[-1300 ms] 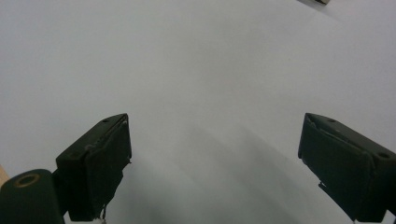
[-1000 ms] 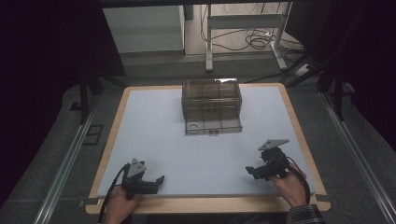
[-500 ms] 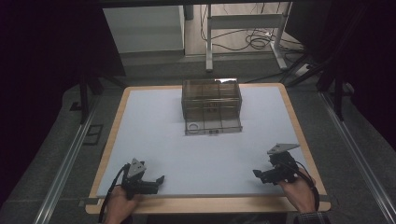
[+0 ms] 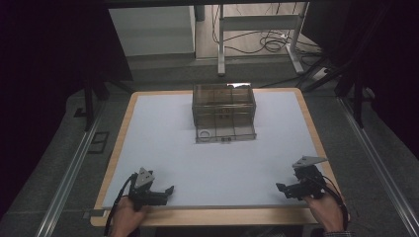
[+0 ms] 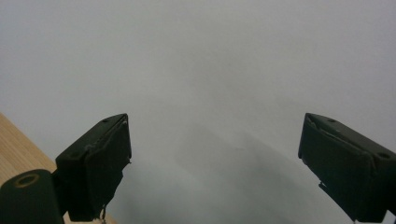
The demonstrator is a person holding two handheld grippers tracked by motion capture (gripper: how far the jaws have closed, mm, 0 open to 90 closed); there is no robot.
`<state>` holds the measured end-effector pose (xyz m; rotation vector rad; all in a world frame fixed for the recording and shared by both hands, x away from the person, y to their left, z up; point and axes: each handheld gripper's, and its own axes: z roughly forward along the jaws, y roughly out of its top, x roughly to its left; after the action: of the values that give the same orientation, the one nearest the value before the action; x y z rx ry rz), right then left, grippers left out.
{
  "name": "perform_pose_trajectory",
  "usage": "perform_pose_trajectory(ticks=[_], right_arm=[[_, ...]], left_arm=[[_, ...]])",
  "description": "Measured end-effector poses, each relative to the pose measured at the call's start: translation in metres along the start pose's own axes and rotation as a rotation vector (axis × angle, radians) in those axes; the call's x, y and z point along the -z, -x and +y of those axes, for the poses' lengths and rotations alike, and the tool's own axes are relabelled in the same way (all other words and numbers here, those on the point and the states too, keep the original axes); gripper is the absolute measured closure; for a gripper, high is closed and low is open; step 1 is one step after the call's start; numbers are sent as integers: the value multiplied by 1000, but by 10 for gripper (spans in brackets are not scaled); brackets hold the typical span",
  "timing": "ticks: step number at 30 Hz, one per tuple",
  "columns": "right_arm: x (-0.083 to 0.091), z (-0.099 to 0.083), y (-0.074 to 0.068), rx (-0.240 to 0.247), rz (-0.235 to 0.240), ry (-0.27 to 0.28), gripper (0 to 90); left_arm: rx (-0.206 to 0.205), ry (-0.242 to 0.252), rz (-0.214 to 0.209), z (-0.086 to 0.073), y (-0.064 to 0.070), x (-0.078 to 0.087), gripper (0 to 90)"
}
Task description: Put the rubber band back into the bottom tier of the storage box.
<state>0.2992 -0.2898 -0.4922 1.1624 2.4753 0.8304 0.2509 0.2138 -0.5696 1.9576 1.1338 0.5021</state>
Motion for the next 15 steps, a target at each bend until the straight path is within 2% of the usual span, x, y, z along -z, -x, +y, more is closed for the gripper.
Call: perform_pose_trajectory(ticks=[15], right_arm=[[6,-21,10,-26,-26,-50,89]], left_arm=[[0,0,0,0,0,0,0]])
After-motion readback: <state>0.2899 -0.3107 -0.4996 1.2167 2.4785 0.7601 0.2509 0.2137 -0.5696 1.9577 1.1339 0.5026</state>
